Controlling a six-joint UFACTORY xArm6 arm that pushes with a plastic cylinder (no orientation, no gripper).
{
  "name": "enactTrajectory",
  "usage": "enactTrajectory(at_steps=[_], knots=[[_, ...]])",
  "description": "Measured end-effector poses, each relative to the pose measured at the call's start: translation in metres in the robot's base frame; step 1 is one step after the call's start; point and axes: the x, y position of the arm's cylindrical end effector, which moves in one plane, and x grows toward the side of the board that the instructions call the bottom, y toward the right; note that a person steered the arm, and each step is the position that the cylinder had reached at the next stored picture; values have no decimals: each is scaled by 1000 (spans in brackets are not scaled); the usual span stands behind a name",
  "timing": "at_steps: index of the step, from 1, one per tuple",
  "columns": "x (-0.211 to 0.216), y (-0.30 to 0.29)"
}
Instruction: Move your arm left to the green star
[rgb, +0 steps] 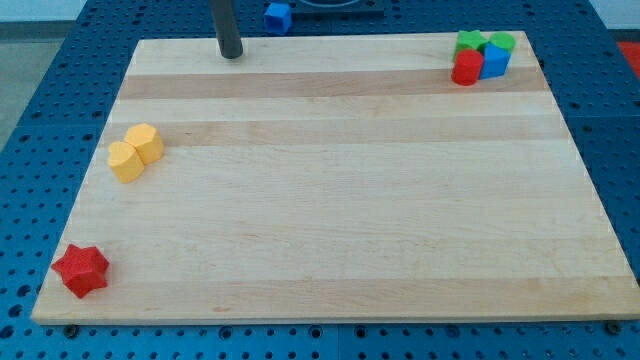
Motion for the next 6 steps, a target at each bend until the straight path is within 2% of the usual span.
enactTrajectory(at_steps=[1,2,6], knots=[[-5,68],[-18,165],[-32,266]])
